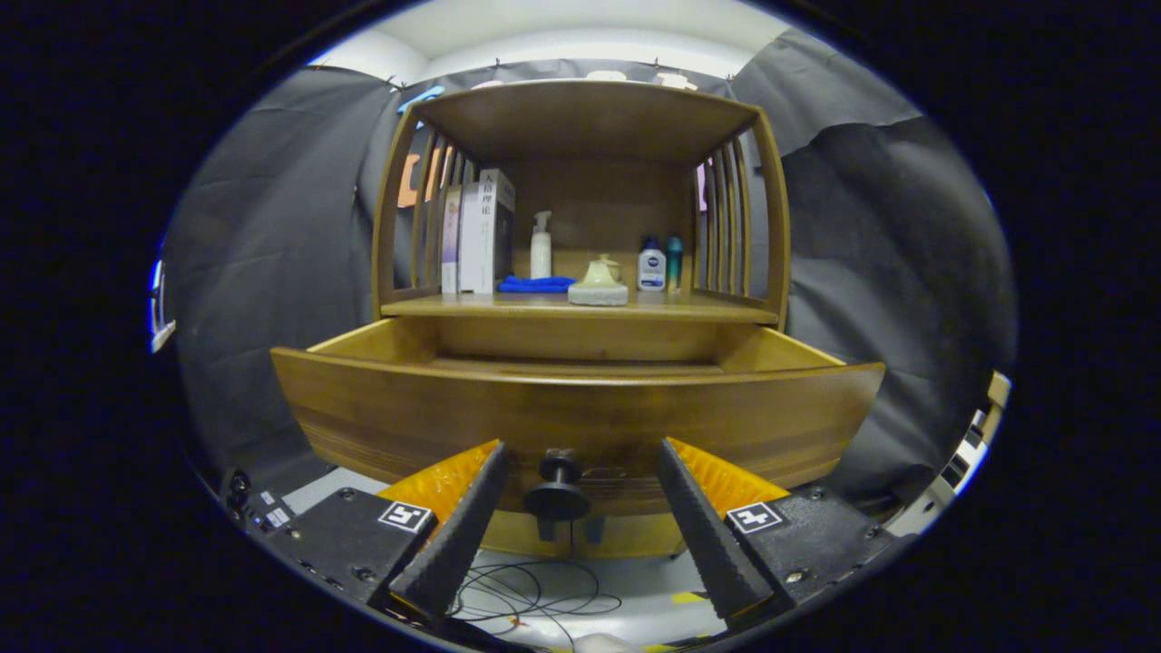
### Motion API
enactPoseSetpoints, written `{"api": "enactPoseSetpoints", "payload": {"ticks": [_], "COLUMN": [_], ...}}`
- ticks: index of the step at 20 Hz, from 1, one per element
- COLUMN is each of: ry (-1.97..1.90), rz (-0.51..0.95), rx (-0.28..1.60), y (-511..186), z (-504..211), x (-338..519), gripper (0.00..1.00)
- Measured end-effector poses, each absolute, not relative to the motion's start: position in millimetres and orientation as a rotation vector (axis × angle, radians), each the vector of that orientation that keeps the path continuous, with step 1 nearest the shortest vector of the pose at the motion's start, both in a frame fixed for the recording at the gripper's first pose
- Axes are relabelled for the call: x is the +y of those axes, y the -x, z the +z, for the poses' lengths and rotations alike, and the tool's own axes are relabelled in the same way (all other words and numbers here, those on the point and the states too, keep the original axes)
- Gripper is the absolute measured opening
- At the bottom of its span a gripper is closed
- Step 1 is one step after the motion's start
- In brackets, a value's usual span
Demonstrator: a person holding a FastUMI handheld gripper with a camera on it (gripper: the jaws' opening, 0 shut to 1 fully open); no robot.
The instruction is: Pull open the drawer, take out the items inside it, and place them on the countertop above the cabinet.
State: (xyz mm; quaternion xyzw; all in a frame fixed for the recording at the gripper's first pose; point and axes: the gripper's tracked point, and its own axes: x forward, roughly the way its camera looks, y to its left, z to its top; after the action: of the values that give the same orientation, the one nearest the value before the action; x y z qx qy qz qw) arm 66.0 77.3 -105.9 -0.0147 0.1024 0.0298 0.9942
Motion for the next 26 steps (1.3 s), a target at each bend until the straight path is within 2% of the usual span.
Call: {"api": "enactPoseSetpoints", "payload": {"ticks": [19, 26], "ry": [0.033, 0.033], "rz": [0.028, 0.031], "rx": [0.193, 0.211], "y": [-84, -115], "z": [-120, -117], "x": [93, 93], "gripper": [1.00, 1.00]}}
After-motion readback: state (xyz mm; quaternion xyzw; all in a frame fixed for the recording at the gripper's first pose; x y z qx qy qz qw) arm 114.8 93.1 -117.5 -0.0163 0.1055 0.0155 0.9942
